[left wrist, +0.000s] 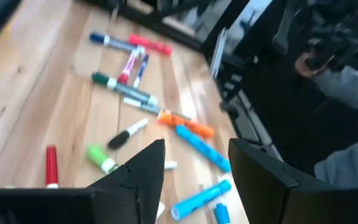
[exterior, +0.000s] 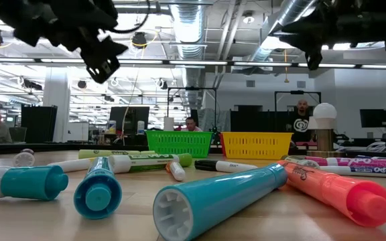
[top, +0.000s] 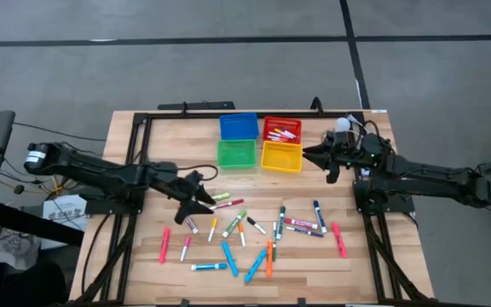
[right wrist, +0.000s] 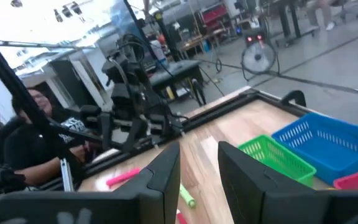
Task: Pick & Place Markers
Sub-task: Put the pink highlighter into the red bin
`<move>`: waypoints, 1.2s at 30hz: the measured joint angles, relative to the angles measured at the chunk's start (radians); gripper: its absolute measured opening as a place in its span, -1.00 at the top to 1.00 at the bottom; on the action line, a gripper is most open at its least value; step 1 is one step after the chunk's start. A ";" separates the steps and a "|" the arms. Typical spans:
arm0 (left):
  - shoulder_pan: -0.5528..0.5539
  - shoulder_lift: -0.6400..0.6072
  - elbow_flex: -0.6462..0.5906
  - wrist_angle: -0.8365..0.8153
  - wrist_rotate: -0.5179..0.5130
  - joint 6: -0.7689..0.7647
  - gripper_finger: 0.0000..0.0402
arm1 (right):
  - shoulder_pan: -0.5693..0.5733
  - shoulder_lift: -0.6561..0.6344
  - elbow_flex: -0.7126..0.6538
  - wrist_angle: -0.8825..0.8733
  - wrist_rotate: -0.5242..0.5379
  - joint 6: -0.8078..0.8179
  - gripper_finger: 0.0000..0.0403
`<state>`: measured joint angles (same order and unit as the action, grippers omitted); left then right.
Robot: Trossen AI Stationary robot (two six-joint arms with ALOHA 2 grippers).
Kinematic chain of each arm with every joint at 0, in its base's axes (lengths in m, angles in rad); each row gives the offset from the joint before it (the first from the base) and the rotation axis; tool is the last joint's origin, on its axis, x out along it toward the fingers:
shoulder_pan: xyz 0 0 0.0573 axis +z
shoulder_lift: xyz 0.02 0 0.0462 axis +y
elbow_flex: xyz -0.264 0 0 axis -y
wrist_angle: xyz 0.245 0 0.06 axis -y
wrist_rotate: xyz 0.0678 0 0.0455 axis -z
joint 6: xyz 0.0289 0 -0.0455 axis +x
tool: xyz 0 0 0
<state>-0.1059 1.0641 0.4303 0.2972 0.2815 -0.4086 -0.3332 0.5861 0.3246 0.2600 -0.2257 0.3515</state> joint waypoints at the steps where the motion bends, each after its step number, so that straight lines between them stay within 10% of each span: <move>1: 0.000 0.019 0.010 -0.008 0.000 -0.004 0.12 | 0.000 0.001 -0.009 0.009 -0.001 0.000 0.52; 17: -0.008 0.055 0.023 0.043 0.004 -0.155 0.12 | 0.142 -0.007 -0.015 0.010 -0.010 -0.040 0.52; 36: -0.091 0.051 0.052 -0.162 -0.016 -0.516 0.12 | 0.203 -0.389 -0.013 -0.309 0.044 -0.093 0.52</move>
<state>-0.1969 1.1152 0.4819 0.1354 0.2655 -0.9248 -0.1303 0.1967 0.3111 -0.0488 -0.1818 0.2583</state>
